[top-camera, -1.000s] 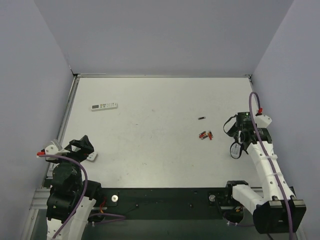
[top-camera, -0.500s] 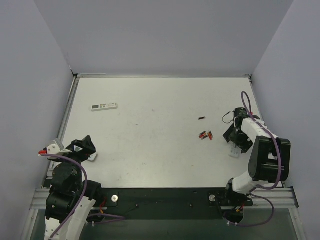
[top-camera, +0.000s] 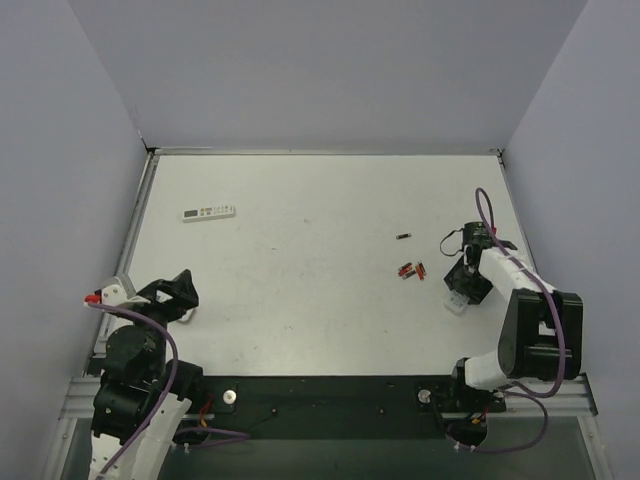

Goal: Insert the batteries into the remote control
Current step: Pick up the remote control from the center of the board, then adjust the remote control.

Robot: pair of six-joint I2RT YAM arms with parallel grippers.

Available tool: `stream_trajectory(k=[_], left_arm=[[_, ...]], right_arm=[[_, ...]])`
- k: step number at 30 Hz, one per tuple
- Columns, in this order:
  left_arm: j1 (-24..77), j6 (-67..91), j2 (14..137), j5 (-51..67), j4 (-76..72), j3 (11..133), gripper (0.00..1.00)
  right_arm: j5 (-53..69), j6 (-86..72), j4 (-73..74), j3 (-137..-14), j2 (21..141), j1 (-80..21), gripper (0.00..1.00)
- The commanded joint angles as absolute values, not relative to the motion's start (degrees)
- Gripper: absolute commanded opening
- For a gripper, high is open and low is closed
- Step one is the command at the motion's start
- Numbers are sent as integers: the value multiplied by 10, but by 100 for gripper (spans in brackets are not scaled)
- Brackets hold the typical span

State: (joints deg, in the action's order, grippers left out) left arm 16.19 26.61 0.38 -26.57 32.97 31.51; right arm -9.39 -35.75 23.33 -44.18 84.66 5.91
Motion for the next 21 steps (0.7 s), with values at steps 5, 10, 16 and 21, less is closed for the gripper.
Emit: stream_trajectory(k=[5,10,16,21], left_arm=[[163,243,25,-109,249,309,94],[163,251,123,19,214,327,94],[163,269,224,155,137,325,95],[166,376,280,279,-59,253,95]], right_arm=[[-70,-323,186,-426,689,-146,12],[9,-285,79,-422,636,-279,10],[192,-272,-86,-409,621,-353,10],[316,-292,-214,-393,640,-416,11]])
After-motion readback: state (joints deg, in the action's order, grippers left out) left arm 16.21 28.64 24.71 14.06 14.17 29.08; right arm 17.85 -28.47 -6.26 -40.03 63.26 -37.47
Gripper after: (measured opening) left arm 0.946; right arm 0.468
